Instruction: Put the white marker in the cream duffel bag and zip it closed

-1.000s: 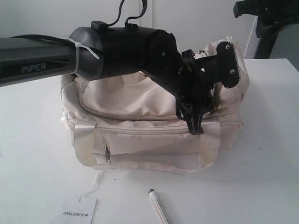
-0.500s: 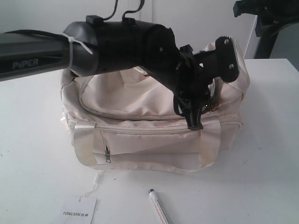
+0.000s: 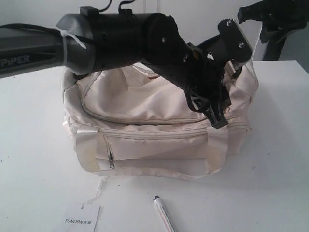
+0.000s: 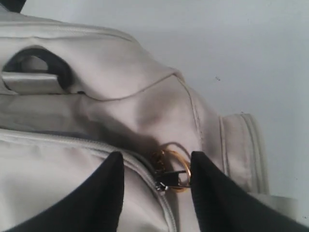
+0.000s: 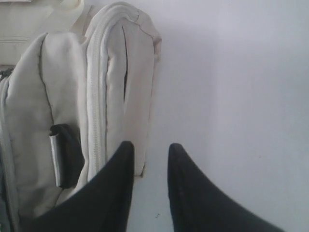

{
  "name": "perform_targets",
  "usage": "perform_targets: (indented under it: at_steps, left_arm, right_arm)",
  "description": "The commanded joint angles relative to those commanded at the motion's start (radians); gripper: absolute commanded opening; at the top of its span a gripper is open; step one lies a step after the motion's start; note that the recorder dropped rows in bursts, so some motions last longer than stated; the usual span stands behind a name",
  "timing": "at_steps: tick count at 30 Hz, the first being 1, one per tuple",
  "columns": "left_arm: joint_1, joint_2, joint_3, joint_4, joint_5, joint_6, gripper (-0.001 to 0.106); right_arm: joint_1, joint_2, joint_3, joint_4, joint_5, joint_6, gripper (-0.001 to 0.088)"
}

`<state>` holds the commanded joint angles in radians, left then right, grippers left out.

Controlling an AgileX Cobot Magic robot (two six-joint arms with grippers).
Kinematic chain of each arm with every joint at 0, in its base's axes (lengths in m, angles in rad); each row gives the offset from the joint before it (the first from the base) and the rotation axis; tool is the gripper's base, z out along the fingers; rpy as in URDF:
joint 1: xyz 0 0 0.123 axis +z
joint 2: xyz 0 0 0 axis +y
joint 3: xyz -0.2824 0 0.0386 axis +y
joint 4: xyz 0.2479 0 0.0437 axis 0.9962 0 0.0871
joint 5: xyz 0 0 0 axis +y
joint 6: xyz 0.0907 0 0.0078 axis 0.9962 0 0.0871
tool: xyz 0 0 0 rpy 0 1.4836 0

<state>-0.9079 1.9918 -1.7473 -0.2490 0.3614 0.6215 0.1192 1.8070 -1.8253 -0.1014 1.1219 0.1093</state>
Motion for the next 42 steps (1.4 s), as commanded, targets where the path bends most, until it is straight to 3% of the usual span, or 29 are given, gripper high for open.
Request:
perform_targets:
  at_steps: [4, 10, 15, 20, 25, 33, 35, 37, 42]
  left_arm:
    - [-0.004, 0.002, 0.0, -0.06, 0.002, 0.003, 0.05]
    - [-0.001, 0.01, 0.002, -0.054, -0.002, 0.003, 0.05]
    - [0.001, 0.033, 0.002, 0.052, 0.005, 0.003, 0.048]
    - [0.001, 0.039, 0.002, 0.14, 0.006, 0.003, 0.036]
    - [0.001, 0.039, 0.002, 0.15, 0.006, 0.003, 0.023]
    - [0.001, 0.039, 0.002, 0.15, 0.006, 0.003, 0.022]
    - [0.001, 0.039, 0.002, 0.154, 0.006, 0.003, 0.017]
    - [0.001, 0.039, 0.002, 0.154, 0.006, 0.003, 0.002]
    - [0.001, 0.039, 0.002, 0.161, 0.015, 0.003, 0.0]
  right_arm:
    - [0.0, 0.0, 0.0, 0.0, 0.0, 0.0, 0.0243]
    - [0.0, 0.0, 0.0, -0.003, 0.0, 0.0, 0.0243]
    - [0.0, 0.0, 0.0, -0.003, 0.004, 0.0, 0.0243]
    - [0.0, 0.0, 0.0, -0.003, 0.009, 0.0, 0.0243]
    - [0.0, 0.0, 0.0, -0.003, 0.009, 0.0, 0.0243]
    - [0.0, 0.0, 0.0, -0.003, 0.009, 0.0, 0.0243]
    - [0.0, 0.0, 0.0, -0.003, 0.009, 0.0, 0.0243]
    - [0.0, 0.0, 0.0, -0.003, 0.009, 0.0, 0.0243]
    - [0.0, 0.0, 0.0, -0.003, 0.009, 0.0, 0.0243]
